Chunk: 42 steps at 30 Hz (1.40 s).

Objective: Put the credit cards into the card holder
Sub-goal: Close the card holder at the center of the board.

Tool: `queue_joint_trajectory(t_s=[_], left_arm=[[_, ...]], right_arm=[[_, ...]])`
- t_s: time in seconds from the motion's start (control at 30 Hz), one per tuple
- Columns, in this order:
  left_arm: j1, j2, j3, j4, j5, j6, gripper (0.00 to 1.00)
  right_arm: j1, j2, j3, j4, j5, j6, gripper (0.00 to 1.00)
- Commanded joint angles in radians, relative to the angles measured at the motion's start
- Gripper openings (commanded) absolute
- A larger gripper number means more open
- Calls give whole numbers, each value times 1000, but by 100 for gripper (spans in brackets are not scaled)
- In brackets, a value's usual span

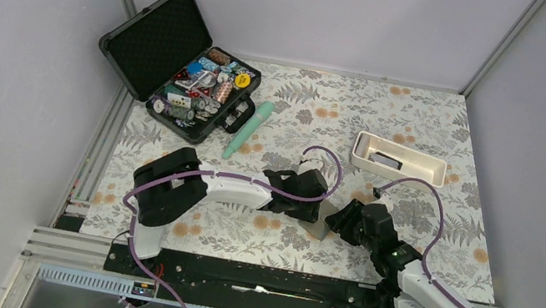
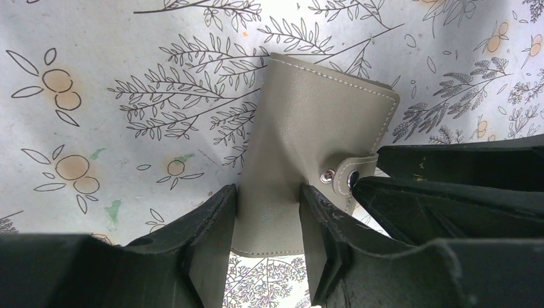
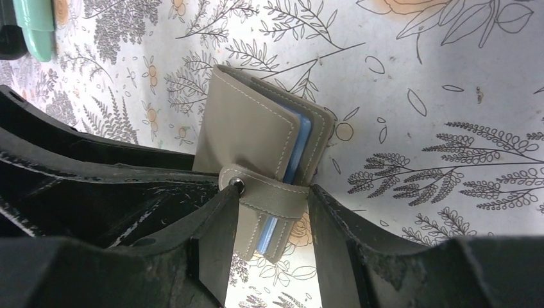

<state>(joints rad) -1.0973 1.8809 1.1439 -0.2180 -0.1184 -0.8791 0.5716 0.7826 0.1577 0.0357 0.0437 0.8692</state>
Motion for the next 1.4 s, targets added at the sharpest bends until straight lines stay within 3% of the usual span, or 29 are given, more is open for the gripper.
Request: queue_joint_trajectory(t_s=[0.0, 0.57, 1.0, 1.37], left_arm=[[-22, 65, -18, -92, 16, 22, 43], [-22, 77, -10, -93, 23, 25, 43], [-23, 85, -8, -93, 25, 25, 43], [-22, 8, -76, -33, 52, -6, 44]], right_arm=[[8, 27, 8, 22, 12, 10, 51], [8, 115, 5, 95, -59, 2, 46], [8, 146, 20, 59, -138, 9, 45], [8, 81, 8, 21, -108, 10, 56]])
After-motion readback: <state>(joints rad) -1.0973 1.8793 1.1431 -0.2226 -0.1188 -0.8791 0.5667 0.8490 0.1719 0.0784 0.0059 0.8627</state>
